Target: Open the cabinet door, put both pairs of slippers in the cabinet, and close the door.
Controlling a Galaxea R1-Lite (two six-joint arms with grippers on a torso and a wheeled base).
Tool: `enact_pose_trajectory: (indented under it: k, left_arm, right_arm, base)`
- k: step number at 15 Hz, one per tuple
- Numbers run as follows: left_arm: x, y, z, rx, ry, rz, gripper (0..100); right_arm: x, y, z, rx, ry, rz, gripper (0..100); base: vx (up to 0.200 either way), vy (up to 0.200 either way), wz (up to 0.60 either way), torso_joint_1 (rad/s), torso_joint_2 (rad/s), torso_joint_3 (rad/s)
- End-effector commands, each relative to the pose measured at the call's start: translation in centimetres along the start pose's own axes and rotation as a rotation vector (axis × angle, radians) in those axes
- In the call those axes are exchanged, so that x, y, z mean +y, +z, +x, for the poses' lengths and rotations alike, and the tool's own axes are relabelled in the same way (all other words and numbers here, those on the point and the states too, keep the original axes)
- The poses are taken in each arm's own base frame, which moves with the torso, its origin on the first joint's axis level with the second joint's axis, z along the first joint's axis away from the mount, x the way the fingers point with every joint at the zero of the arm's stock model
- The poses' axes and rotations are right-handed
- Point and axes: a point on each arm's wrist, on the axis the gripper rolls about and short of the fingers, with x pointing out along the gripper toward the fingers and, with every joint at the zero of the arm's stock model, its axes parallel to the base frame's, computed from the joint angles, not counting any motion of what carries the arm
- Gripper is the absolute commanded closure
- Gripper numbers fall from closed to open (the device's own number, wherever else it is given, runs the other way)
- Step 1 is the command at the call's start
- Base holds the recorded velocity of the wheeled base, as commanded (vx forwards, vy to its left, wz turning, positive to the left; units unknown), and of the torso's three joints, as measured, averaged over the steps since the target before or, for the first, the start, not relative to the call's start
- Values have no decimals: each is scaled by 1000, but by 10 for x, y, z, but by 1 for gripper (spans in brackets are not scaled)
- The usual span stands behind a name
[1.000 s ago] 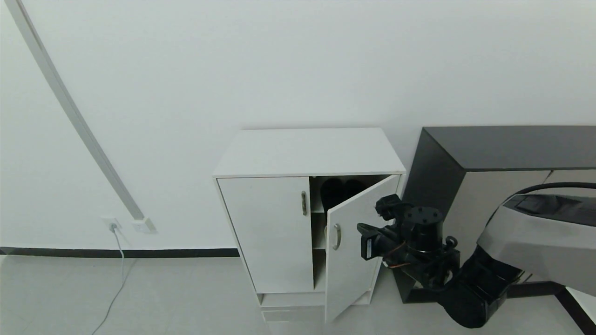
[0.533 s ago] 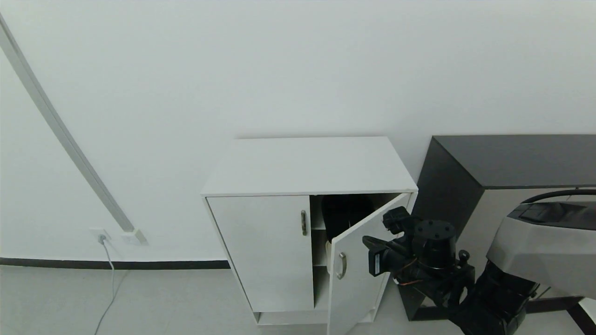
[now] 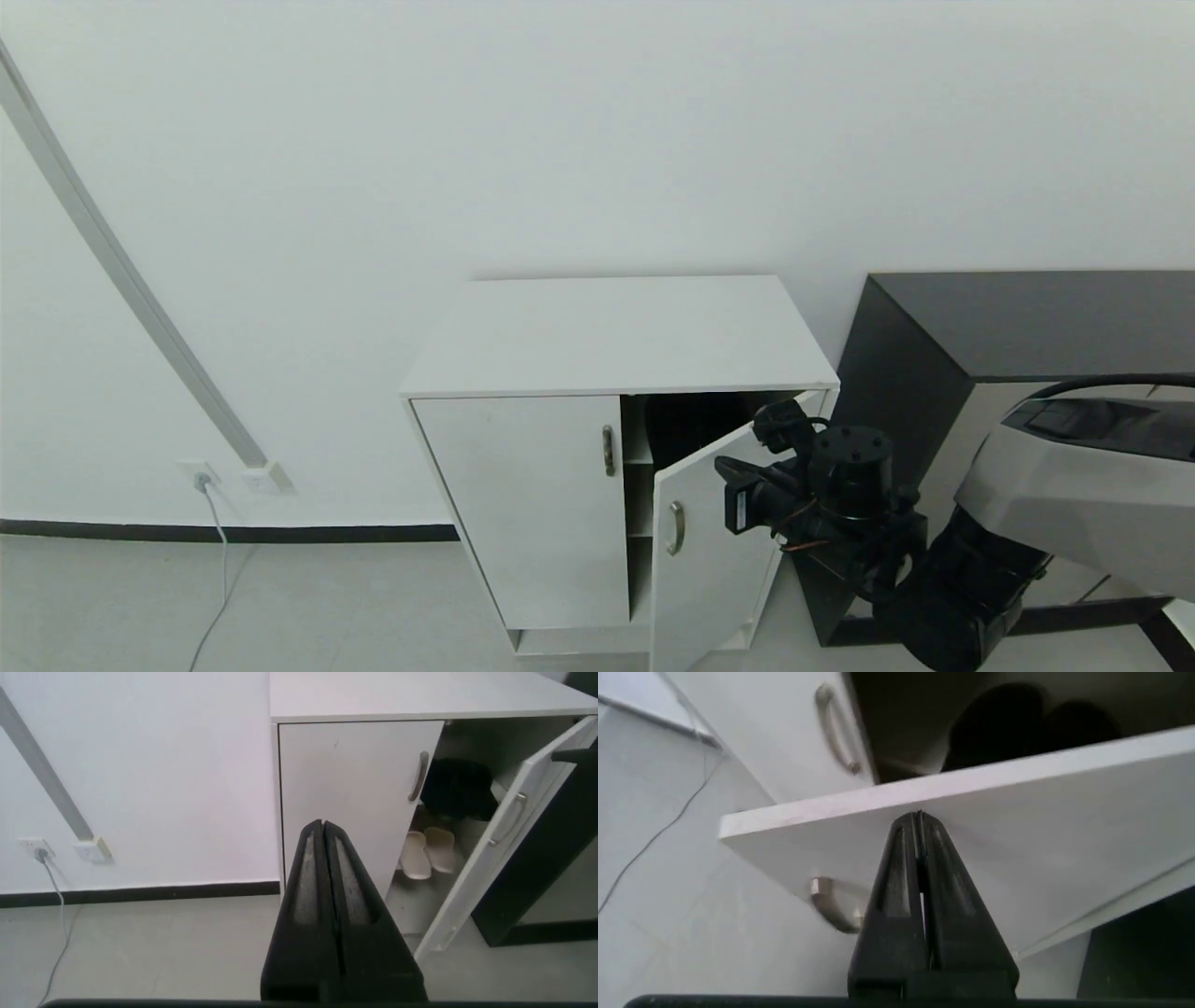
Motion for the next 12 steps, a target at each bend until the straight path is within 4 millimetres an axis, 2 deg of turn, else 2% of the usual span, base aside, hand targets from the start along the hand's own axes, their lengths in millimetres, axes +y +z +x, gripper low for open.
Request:
enact_pose_trajectory:
  k: [1, 12]
  left_arm:
    - [0, 0, 0, 1, 0, 0, 100]
    - [0, 0, 0, 1, 0, -1, 100]
  right_arm:
    - [-1, -2, 16, 4, -5, 0, 100]
    - [-22, -2, 73, -24, -57, 11, 100]
  base:
    - [0, 0, 0, 0, 0, 0]
    - [0, 0, 0, 0, 0, 0]
